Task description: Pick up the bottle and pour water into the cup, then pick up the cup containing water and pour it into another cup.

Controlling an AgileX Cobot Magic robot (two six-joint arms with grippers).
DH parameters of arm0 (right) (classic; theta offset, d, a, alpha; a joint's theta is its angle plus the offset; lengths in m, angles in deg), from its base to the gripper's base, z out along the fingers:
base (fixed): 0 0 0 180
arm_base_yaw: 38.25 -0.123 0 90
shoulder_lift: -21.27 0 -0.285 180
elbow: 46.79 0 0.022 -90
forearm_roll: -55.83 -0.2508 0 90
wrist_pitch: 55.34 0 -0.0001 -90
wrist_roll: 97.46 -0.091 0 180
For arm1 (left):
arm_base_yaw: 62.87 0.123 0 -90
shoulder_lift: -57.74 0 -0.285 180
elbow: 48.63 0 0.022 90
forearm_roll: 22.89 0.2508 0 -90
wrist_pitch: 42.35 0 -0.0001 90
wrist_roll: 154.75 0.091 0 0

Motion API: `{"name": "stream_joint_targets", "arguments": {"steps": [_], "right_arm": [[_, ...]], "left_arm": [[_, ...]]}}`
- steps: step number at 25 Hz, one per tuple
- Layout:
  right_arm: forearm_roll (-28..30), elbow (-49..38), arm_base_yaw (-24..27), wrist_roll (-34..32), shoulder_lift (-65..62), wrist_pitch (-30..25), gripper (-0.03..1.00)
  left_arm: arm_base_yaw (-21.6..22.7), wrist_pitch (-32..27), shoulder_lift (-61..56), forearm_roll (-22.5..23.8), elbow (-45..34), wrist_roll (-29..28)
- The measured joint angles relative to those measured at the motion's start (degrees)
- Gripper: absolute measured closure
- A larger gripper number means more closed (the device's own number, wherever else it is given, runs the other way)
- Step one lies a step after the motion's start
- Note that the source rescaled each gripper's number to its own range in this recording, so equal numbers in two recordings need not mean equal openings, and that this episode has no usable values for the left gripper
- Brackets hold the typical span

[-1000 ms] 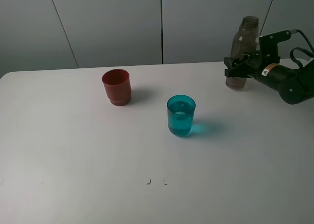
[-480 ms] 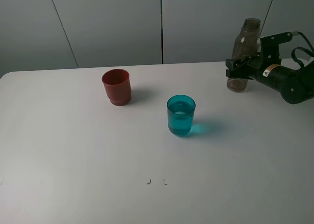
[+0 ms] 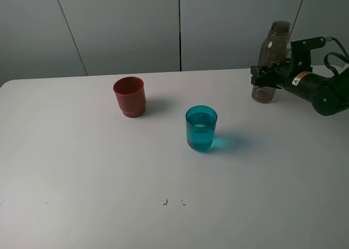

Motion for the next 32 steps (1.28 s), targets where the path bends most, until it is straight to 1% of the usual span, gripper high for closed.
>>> {"name": "stream_joint_targets", "arguments": {"steps": [1, 3, 4, 5, 7, 10, 13, 16, 22, 24, 27, 32], "right_arm": [[0.0, 0.0, 0.0, -0.2, 0.0, 0.1, 0.51], [0.7, 0.1, 0.0, -0.6, 0.0, 0.1, 0.19], [1.1, 0.1, 0.0, -0.9, 0.0, 0.0, 0.06], [1.3, 0.1, 0.0, -1.2, 0.0, -0.4, 0.01], [1.3, 0.1, 0.0, -1.6, 0.0, -1.7, -0.03], [1.4, -0.1, 0.0, -1.8, -0.4, -5.3, -0.03], [1.4, -1.9, 0.0, -1.8, -2.8, -7.7, -0.03], [1.5, -4.3, 0.0, -1.8, -5.6, -8.0, -0.03], [1.5, -12.1, 0.0, -3.1, -11.6, -8.5, -0.03], [1.5, -14.3, 0.0, -3.1, -13.6, -9.6, -0.03], [1.8, -17.5, 0.0, -3.1, -16.9, -12.6, -0.03], [4.6, -23.0, 0.0, -3.1, -23.8, -18.2, -0.03]], "left_arm": [[0.0, 0.0, 0.0, 0.0, 0.0, 0.0], [0.0, 0.0, 0.0, 0.0, 0.0, 0.0], [0.0, 0.0, 0.0, 0.0, 0.0, 0.0], [0.0, 0.0, 0.0, 0.0, 0.0, 0.0], [0.0, 0.0, 0.0, 0.0, 0.0, 0.0], [0.0, 0.0, 0.0, 0.0, 0.0, 0.0], [0.0, 0.0, 0.0, 0.0, 0.0, 0.0], [0.0, 0.0, 0.0, 0.0, 0.0, 0.0], [0.0, 0.0, 0.0, 0.0, 0.0, 0.0], [0.0, 0.0, 0.0, 0.0, 0.0, 0.0], [0.0, 0.0, 0.0, 0.0, 0.0, 0.0], [0.0, 0.0, 0.0, 0.0, 0.0, 0.0]]}}
